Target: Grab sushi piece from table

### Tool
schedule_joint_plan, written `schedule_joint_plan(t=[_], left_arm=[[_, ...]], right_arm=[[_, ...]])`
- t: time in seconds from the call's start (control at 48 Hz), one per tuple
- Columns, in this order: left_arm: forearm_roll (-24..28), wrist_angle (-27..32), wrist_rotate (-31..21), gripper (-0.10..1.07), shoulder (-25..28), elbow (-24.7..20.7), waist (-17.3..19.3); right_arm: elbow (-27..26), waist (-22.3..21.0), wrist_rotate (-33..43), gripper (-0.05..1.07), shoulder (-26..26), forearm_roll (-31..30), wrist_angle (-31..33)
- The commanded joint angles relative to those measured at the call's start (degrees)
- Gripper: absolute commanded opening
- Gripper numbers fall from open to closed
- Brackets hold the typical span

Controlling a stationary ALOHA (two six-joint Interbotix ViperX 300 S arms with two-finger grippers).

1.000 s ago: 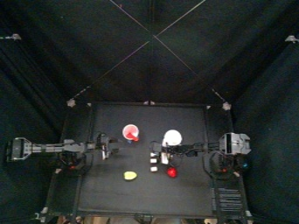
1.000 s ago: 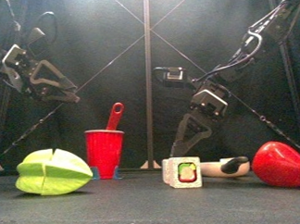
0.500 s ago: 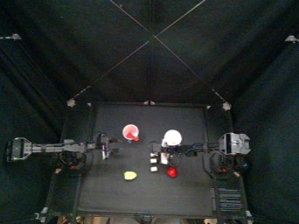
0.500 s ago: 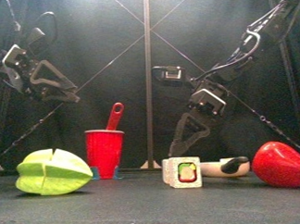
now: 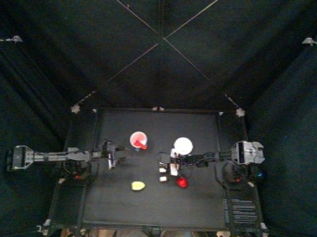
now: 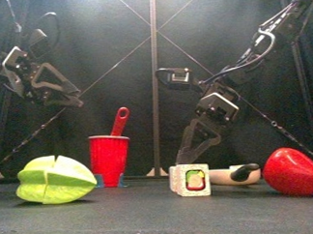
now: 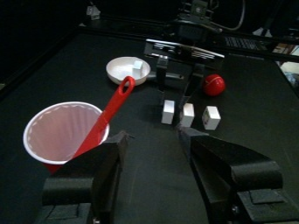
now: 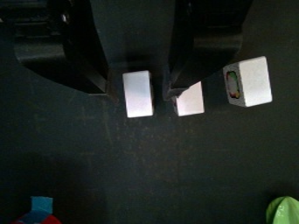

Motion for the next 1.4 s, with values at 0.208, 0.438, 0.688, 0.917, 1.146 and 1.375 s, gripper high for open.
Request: schedule_joint_plan(t=[0.208, 0.438, 0.688, 0.917, 1.146, 1.375], left_arm=[[-0.1, -0.3, 0.1, 0.86, 0.1, -0.9, 0.1], [-0.1, -0.3, 0.1, 0.86, 0.1, -0.8, 0.0], [-0.1, -0.3, 0.1, 0.86, 0.1, -0.7, 0.1], [-0.1, -0.3, 0.1, 0.86, 0.1, -0.7, 0.1], [-0.1, -0.3, 0.1, 0.86, 0.0, -0.7, 0.3], [-0.1, -0.3, 0.0, 0.86, 0.1, -0.6, 0.4]], right_arm=[[-1.8, -0.3, 0.2, 0.80, 0.7, 0.2, -0.2], [-2.4, -0.3, 0.3, 0.67, 1.4, 0.2, 0.3], [-2.4, -0.6, 0.4, 0.49, 0.6, 1.0, 1.0], [-0.7, -1.5, 0.4, 0.49, -3.5, 3.3, 0.1], [2.5, -2.5, 0.4, 0.49, -7.6, 4.1, -3.5], [5.5, -4.2, 0.4, 0.49, -9.6, 4.7, -7.9]])
